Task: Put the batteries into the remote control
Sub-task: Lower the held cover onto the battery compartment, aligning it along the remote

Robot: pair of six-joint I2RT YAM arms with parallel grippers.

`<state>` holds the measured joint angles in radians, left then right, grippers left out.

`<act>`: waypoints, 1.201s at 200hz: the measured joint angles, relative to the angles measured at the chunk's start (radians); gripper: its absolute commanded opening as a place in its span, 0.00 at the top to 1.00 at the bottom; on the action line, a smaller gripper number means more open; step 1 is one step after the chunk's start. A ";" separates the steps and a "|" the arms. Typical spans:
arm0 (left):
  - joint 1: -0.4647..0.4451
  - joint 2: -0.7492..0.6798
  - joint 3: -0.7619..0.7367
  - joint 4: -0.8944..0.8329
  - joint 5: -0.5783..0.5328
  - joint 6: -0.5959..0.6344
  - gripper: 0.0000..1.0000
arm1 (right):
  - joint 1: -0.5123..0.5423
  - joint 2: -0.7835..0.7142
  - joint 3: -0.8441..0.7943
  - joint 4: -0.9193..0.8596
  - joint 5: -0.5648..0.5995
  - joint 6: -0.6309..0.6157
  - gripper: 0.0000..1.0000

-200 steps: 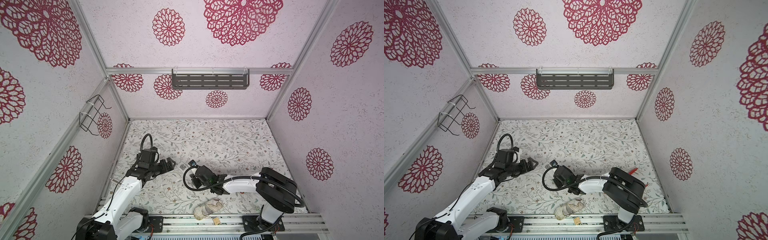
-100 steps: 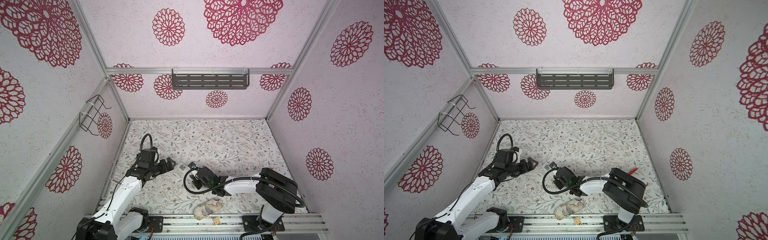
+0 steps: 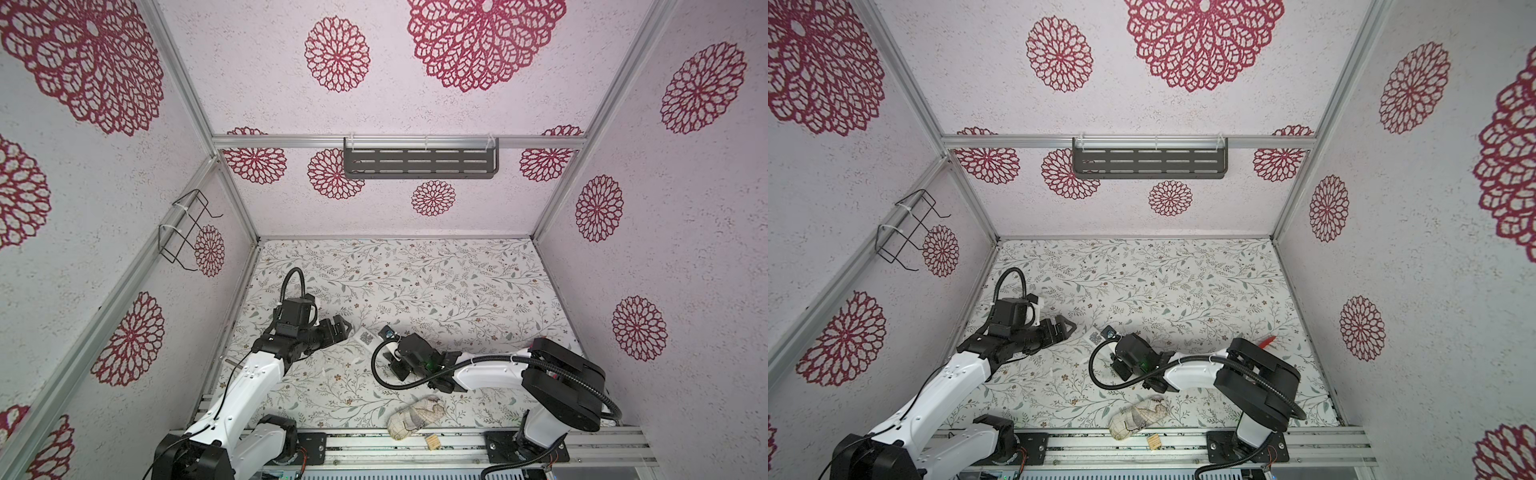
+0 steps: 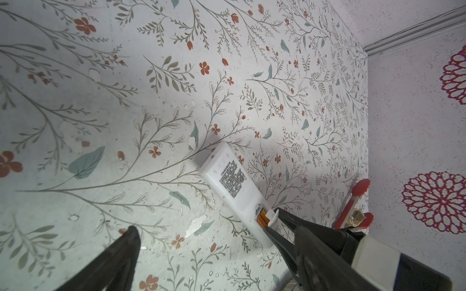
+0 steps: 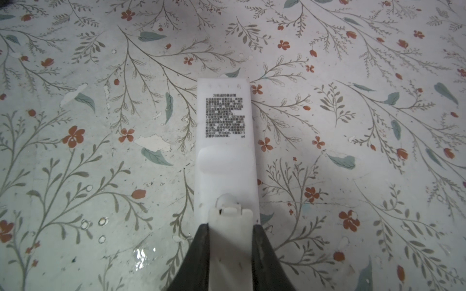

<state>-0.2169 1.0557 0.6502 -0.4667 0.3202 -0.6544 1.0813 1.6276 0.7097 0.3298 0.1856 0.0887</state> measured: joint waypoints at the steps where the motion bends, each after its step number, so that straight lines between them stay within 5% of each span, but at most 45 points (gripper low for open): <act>1: 0.000 0.000 0.000 0.000 0.000 0.000 0.02 | 0.000 -0.002 -0.001 -0.001 0.000 -0.001 0.77; 192: 0.000 -0.018 0.000 -0.003 0.000 0.000 0.02 | -0.054 -0.080 -0.048 -0.070 -0.156 -0.132 0.75; 240: 0.000 -0.018 0.000 -0.003 -0.001 0.000 0.03 | -0.056 -0.080 -0.055 -0.066 -0.166 -0.135 0.66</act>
<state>-0.2169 1.0382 0.6502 -0.4698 0.3195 -0.6548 1.0252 1.5475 0.6544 0.2642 0.0200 -0.0460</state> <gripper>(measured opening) 0.976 0.316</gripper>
